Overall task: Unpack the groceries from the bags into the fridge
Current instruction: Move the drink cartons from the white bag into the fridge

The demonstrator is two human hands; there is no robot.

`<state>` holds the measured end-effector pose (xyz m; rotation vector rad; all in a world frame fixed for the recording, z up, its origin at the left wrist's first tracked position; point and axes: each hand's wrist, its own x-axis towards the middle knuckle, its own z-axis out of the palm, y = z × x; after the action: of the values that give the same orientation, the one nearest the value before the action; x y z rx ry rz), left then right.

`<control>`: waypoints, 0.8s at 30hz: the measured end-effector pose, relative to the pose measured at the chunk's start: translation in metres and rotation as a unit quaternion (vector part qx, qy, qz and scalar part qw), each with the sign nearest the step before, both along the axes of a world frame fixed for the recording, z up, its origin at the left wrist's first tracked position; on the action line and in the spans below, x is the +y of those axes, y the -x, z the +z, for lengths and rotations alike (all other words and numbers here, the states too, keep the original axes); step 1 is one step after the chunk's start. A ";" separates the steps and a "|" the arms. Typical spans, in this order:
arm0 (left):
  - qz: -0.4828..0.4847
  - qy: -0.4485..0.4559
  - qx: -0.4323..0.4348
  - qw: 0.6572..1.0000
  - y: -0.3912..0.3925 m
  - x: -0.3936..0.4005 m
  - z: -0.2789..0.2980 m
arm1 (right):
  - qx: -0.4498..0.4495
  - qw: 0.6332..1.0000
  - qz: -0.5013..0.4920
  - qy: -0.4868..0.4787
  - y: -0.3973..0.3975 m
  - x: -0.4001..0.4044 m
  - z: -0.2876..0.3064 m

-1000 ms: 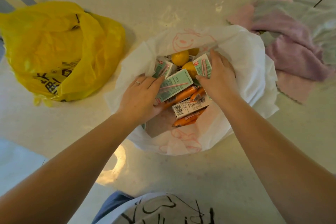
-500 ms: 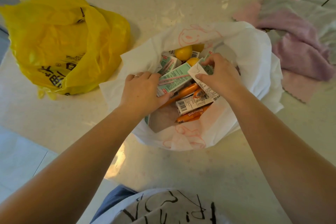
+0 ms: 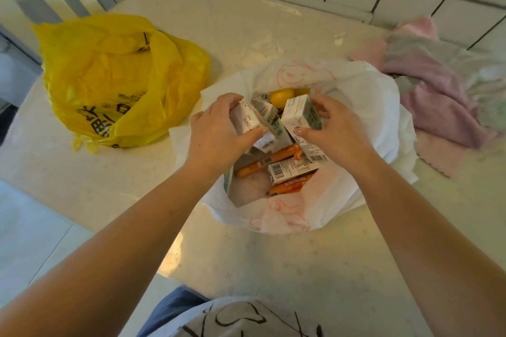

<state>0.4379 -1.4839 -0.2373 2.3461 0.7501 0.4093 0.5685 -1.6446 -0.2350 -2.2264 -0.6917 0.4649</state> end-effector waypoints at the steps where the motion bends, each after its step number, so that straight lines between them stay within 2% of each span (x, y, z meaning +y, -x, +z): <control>1: 0.008 0.024 -0.020 0.999 0.004 -0.001 0.007 | 0.002 1.000 0.004 -0.013 0.003 0.001 0.008; 9: 0.091 0.126 -0.161 0.975 0.053 0.027 0.063 | 0.029 0.986 0.102 -0.129 0.037 0.046 0.072; 16: 0.151 0.059 -0.181 0.970 0.150 0.081 0.101 | -0.004 0.962 0.217 -0.166 0.110 0.125 0.119; 24: 0.247 0.012 -0.239 0.939 0.334 0.157 0.141 | 0.035 0.920 0.310 -0.238 0.269 0.240 0.150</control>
<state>0.1041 -1.3269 -0.0968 1.8904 1.0779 1.1302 0.2995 -1.4044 -0.0853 -1.4991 -1.3228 0.6015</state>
